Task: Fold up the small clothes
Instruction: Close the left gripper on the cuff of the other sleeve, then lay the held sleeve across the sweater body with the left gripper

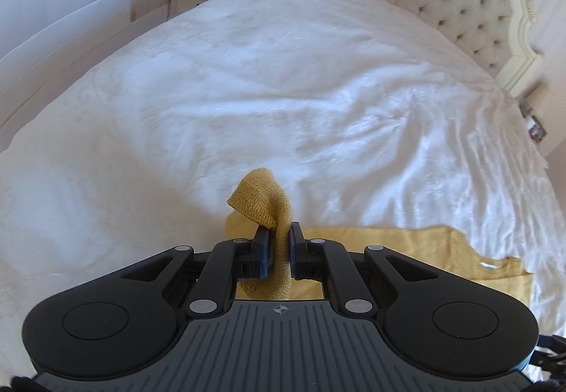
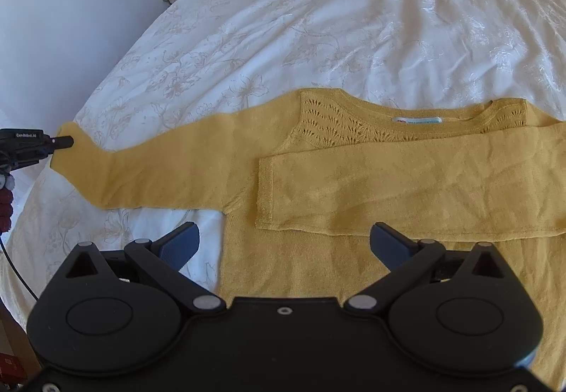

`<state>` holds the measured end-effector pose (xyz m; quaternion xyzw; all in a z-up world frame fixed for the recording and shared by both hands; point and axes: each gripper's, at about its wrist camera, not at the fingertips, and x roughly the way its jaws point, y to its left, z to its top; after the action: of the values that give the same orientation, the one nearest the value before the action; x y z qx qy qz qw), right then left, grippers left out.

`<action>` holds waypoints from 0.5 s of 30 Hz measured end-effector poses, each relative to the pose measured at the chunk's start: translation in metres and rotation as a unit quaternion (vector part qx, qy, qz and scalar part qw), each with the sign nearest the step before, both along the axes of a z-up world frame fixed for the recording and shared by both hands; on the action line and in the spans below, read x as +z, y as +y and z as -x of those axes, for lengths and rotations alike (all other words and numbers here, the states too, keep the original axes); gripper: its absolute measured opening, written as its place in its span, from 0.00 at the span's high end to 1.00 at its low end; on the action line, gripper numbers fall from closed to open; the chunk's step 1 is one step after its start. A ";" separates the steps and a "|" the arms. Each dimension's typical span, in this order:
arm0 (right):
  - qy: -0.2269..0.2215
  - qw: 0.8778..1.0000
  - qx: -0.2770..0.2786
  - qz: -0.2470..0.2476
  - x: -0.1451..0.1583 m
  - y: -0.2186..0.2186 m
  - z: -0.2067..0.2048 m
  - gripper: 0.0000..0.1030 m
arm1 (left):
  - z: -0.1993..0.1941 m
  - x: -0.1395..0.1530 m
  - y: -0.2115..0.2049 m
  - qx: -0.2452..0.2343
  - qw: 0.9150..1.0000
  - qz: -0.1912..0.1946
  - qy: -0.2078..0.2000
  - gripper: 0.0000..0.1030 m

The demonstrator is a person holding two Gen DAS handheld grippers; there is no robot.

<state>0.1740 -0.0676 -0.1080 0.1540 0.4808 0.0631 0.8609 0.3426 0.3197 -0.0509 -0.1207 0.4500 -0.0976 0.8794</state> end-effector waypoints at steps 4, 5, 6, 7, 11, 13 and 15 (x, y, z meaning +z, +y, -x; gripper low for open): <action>-0.001 1.000 -0.006 -0.012 -0.003 -0.021 0.013 0.00 | 0.000 0.027 -0.060 -0.035 0.998 0.032 -0.031 0.90; -0.002 1.000 -0.008 -0.014 -0.003 -0.028 0.017 0.00 | 0.001 0.032 -0.073 -0.043 0.998 0.036 -0.036 0.90; -0.003 1.000 -0.011 -0.017 -0.003 -0.036 0.021 0.00 | 0.003 0.036 -0.093 -0.056 0.997 0.040 -0.040 0.90; -0.004 1.000 -0.015 -0.019 -0.003 -0.045 0.026 0.00 | 0.003 0.039 -0.111 -0.066 0.996 0.041 -0.043 0.90; -0.007 0.999 -0.030 -0.022 -0.001 -0.083 0.043 0.00 | 0.012 0.047 -0.178 -0.113 0.991 0.054 -0.056 0.90; -0.008 0.999 -0.037 -0.022 -0.001 -0.102 0.051 0.00 | 0.019 0.043 -0.219 -0.140 0.987 0.054 -0.057 0.90; -0.008 0.999 -0.042 -0.022 -0.001 -0.121 0.060 0.00 | 0.023 0.035 -0.254 -0.156 0.984 0.060 -0.053 0.90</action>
<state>0.1144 -0.1886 -0.1088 0.1923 0.4653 0.0381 0.8632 0.3198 0.0662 -0.0161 -0.0964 0.4096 -0.2669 0.8670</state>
